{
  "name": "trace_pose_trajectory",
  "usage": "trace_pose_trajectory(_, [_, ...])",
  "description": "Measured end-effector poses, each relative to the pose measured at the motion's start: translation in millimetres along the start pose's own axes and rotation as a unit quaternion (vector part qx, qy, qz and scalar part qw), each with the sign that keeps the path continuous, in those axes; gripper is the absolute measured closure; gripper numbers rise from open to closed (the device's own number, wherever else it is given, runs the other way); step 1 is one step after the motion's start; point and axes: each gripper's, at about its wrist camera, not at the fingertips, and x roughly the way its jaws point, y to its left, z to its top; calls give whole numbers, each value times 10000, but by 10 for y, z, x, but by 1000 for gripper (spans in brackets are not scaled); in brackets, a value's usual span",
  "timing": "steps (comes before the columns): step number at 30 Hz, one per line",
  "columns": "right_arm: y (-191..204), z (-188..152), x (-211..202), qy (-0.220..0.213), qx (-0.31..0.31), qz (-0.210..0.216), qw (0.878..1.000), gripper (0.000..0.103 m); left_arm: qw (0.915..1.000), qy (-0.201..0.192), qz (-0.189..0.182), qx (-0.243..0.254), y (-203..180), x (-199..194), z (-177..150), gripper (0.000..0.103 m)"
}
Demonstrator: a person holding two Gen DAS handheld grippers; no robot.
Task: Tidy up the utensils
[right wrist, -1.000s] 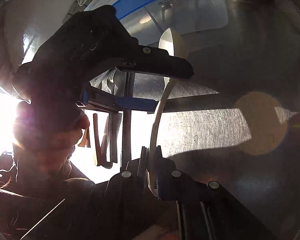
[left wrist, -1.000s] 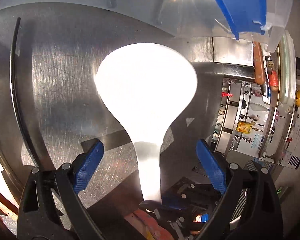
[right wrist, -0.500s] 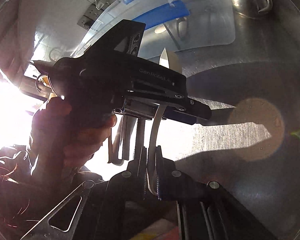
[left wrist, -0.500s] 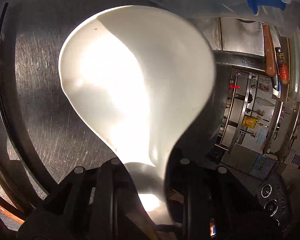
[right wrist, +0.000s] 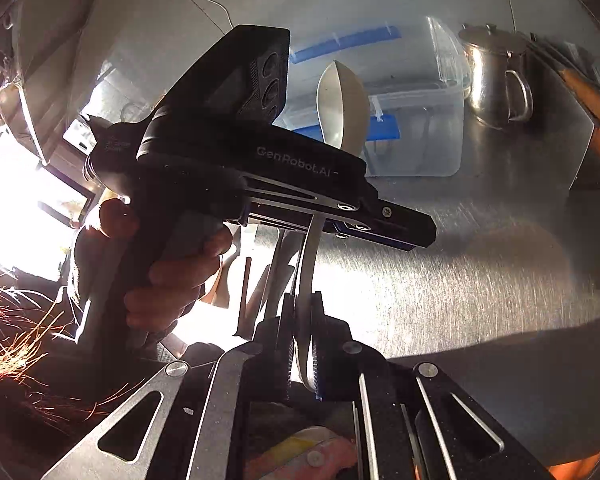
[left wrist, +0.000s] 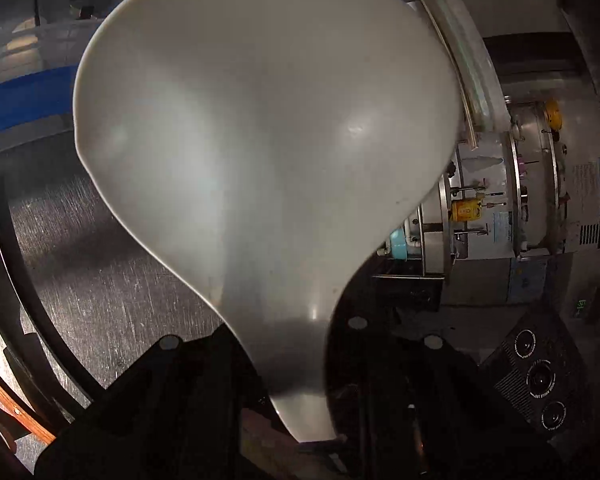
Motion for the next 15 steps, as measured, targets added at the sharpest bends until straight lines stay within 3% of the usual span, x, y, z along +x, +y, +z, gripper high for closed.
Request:
trace_pose_trajectory(4, [106,347,-235,-347,-477,-144,9982,94,9980,-432,-113,445,-334,-322,220,91])
trace_pose_trajectory(9, [178,1003,-271,-551,-1068,-176,9926,94,9932,-973,26,644,-478,-793,680,91])
trace_pose_trajectory(12, [138,1450,-116,-522,-1187,-81,9915,94,9910,-1152,238,634,-391,-1013,1044,91])
trace_pose_trajectory(15, [-27,1861,235,-274,-1049,71,9941,94,9934,-1037,435,208,-66,-1034,1455,91])
